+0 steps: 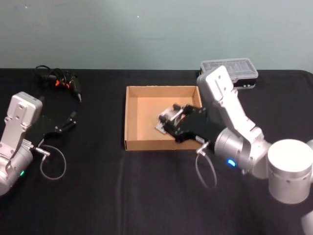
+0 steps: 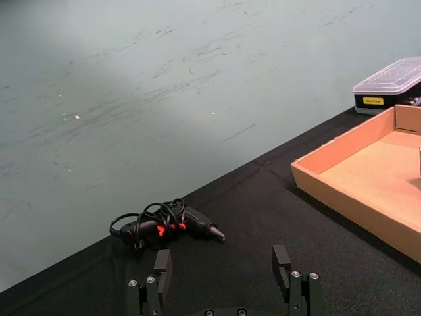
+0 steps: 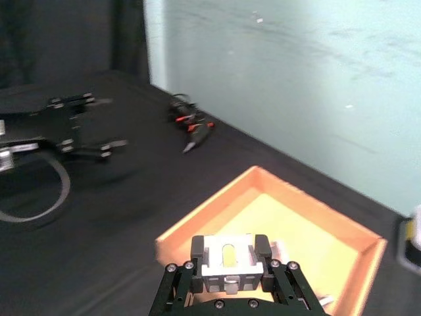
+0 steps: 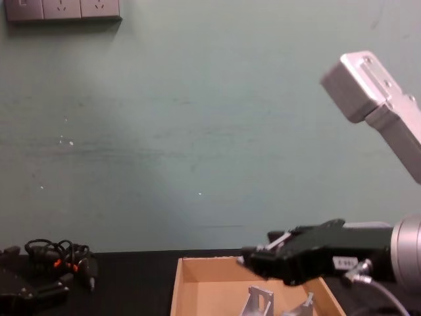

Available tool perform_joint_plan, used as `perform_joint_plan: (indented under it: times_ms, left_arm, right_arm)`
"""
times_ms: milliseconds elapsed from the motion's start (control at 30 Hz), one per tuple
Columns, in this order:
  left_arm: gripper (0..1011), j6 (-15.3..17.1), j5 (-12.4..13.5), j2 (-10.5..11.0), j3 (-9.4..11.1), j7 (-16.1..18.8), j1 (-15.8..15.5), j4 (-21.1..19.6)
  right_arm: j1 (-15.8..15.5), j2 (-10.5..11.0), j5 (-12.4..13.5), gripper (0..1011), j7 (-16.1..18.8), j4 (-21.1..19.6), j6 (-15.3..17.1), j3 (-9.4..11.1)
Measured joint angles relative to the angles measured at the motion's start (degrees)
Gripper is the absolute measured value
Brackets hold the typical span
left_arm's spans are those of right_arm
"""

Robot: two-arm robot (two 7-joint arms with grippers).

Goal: Use one hand to pick up the angle iron from the table and place it into the box.

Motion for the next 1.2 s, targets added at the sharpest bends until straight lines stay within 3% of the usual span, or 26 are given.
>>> perform_joint_plan:
  times_ms: [467, 633, 933, 1200]
  left_arm:
    - [1000, 0.0, 0.0, 0.0, 0.0, 0.0, 0.0, 0.0]
    - [1000, 0.0, 0.0, 0.0, 0.0, 0.0, 0.0, 0.0]
    - [1000, 0.0, 0.0, 0.0, 0.0, 0.0, 0.0, 0.0]
    - [1000, 0.0, 0.0, 0.0, 0.0, 0.0, 0.0, 0.0]
  right_arm:
    - [6.35, -2.77, -2.1, 457, -2.06, 9.75, -0.95, 2.56]
    - [9.43, -4.16, -0.75, 457, -0.9, 15.33, -0.2, 3.72]
    - [16.19, -5.26, -0.55, 456, 1.28, 25.41, 0.63, 2.32]
    - [20.0, -6.33, -1.35, 457, 2.24, 31.68, 0.48, 0.59]
